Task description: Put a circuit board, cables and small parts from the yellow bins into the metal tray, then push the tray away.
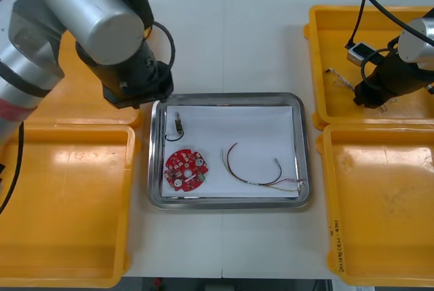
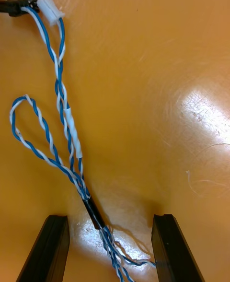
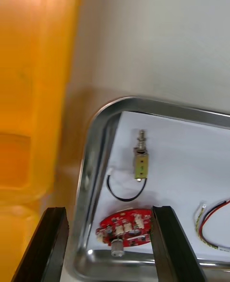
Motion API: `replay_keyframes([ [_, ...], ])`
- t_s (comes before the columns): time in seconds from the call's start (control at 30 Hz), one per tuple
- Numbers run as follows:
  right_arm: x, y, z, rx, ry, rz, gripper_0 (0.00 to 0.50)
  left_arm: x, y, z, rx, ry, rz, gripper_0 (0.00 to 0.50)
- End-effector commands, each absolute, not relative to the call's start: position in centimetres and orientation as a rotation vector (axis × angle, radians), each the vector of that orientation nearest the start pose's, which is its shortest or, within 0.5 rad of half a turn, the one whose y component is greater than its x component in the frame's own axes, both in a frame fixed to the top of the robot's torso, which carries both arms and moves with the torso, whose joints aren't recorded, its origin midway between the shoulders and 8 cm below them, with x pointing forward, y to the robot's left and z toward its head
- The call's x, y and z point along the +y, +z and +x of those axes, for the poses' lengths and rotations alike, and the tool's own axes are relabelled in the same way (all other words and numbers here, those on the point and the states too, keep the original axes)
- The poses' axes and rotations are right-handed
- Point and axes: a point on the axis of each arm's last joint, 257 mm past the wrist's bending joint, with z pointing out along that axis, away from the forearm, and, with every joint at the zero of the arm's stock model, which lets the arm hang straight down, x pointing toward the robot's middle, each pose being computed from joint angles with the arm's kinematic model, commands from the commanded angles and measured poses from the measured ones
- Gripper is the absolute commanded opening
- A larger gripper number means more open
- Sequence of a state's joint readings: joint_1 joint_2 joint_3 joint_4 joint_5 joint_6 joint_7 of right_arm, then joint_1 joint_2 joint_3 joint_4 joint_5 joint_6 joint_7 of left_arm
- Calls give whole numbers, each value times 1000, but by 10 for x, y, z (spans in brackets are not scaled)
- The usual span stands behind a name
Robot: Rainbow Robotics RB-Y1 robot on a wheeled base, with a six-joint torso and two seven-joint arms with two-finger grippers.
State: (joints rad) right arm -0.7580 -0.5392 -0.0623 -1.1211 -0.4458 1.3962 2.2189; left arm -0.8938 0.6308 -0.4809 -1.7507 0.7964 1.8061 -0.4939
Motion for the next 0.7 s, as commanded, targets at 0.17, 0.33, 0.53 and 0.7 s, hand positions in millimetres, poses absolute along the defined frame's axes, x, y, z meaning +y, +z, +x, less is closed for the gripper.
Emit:
replay_keyframes([
  [0.17,-351,-258,571,2556,-216,-811,500,213,-101,495,2670,-37,-218,500],
  [0.33,-351,-260,570,2560,-209,-802,500,241,-83,496,2655,-7,-211,500],
  [0.53,-351,-259,572,2555,-206,-795,50,270,-68,501,2645,17,-181,500],
  [0.7,-350,-258,573,2546,-206,-798,0,282,-57,509,2627,0,-116,500],
])
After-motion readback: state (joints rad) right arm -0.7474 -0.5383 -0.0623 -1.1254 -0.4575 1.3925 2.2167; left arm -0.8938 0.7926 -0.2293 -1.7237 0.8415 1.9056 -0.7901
